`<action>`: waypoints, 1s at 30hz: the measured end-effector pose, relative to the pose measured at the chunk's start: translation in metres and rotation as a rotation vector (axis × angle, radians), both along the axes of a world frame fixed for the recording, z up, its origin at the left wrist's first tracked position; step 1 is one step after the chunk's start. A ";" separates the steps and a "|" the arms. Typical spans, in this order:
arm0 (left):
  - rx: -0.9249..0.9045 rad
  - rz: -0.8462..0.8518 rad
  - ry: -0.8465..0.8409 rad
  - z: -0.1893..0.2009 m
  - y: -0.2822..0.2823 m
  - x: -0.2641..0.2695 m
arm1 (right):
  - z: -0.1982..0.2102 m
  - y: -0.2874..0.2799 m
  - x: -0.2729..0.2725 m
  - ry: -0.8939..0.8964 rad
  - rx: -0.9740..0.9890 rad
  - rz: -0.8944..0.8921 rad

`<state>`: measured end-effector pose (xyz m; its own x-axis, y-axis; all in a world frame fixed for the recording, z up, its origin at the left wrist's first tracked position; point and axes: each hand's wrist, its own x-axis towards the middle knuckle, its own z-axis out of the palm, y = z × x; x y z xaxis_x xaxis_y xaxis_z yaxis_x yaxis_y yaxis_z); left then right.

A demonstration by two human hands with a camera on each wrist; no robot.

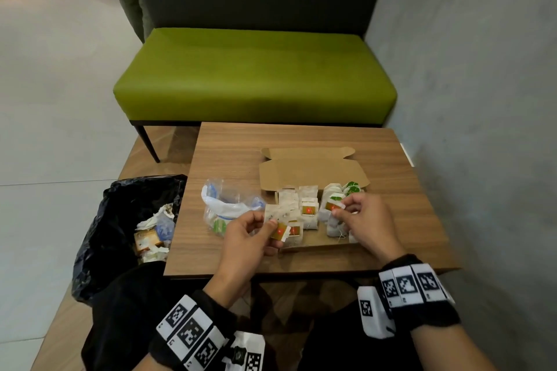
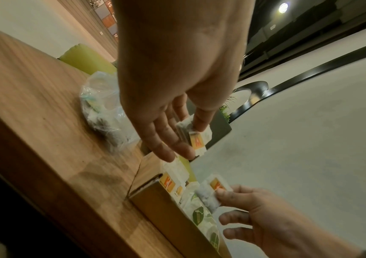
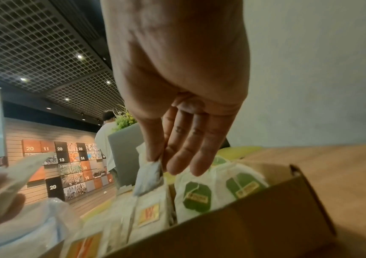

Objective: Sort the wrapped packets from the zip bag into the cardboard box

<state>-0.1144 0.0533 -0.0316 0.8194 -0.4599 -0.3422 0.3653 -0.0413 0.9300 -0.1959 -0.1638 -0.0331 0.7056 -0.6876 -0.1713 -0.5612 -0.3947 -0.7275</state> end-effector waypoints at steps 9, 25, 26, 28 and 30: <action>0.003 -0.025 -0.011 -0.002 0.006 -0.002 | -0.031 0.011 0.035 0.236 -0.146 0.134; 0.035 -0.048 -0.031 -0.002 0.010 -0.006 | -0.039 0.025 0.037 0.295 -0.327 0.195; 0.033 -0.044 -0.024 -0.003 0.009 -0.006 | -0.040 0.027 0.037 0.302 -0.350 0.203; 0.020 -0.040 -0.012 -0.003 0.008 -0.006 | -0.042 0.031 0.037 0.309 -0.393 0.207; 0.010 -0.042 -0.013 -0.003 0.008 -0.006 | -0.044 0.033 0.039 0.294 -0.415 0.193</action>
<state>-0.1206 0.0608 -0.0344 0.8038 -0.4905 -0.3366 0.3509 -0.0661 0.9341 -0.1572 -0.1311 -0.0770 0.7889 -0.6022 -0.1224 -0.6066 -0.7313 -0.3119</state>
